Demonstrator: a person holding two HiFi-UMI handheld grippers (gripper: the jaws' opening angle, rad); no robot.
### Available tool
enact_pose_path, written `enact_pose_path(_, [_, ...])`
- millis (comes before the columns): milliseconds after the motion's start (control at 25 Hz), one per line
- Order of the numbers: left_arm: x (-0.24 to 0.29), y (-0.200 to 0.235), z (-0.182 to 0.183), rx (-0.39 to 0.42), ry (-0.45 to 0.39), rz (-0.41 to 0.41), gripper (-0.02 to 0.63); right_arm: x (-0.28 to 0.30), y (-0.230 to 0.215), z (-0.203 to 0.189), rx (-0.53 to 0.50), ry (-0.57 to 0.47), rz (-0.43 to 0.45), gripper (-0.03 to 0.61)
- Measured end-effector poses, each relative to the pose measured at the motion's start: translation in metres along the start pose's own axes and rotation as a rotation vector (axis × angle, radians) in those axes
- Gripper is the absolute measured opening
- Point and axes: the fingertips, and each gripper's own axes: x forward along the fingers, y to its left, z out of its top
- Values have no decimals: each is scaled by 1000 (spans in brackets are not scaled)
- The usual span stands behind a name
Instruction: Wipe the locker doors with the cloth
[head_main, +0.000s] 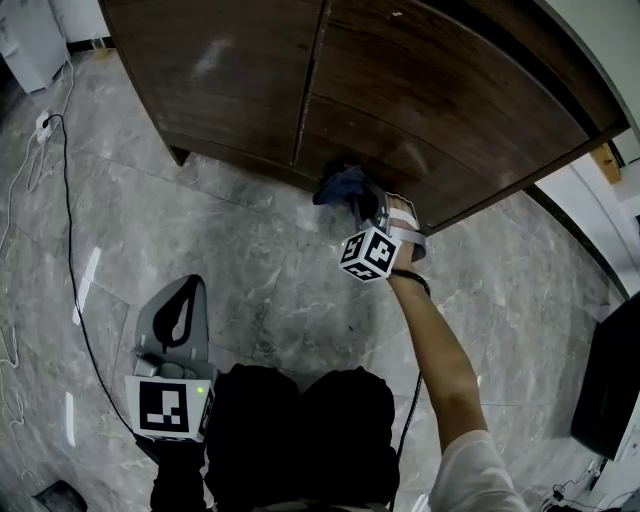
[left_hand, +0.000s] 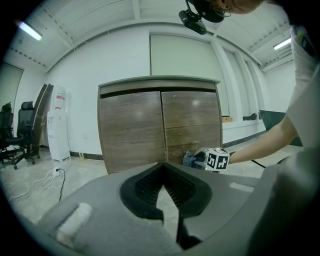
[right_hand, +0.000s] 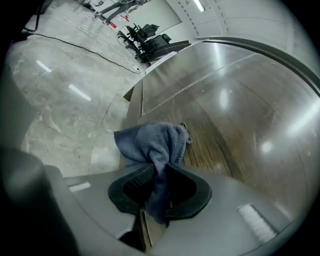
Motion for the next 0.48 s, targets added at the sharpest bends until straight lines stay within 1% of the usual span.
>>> enact_pose_path(120, [-3, 3, 1, -4, -12, 5, 3, 1, -2, 1, 0, 14, 3, 74])
enact_pose_path(200, [-7, 6, 1, -9, -19, 6, 2, -7, -18, 10, 3, 2, -26, 74])
enact_pose_path(320, [-15, 8, -1, -26, -21, 4, 2, -27, -58, 31, -29, -35, -102, 74])
enact_pose_path(480, [-21, 11, 3, -32, -34, 3, 3, -60, -130, 67, -79, -93, -233, 74])
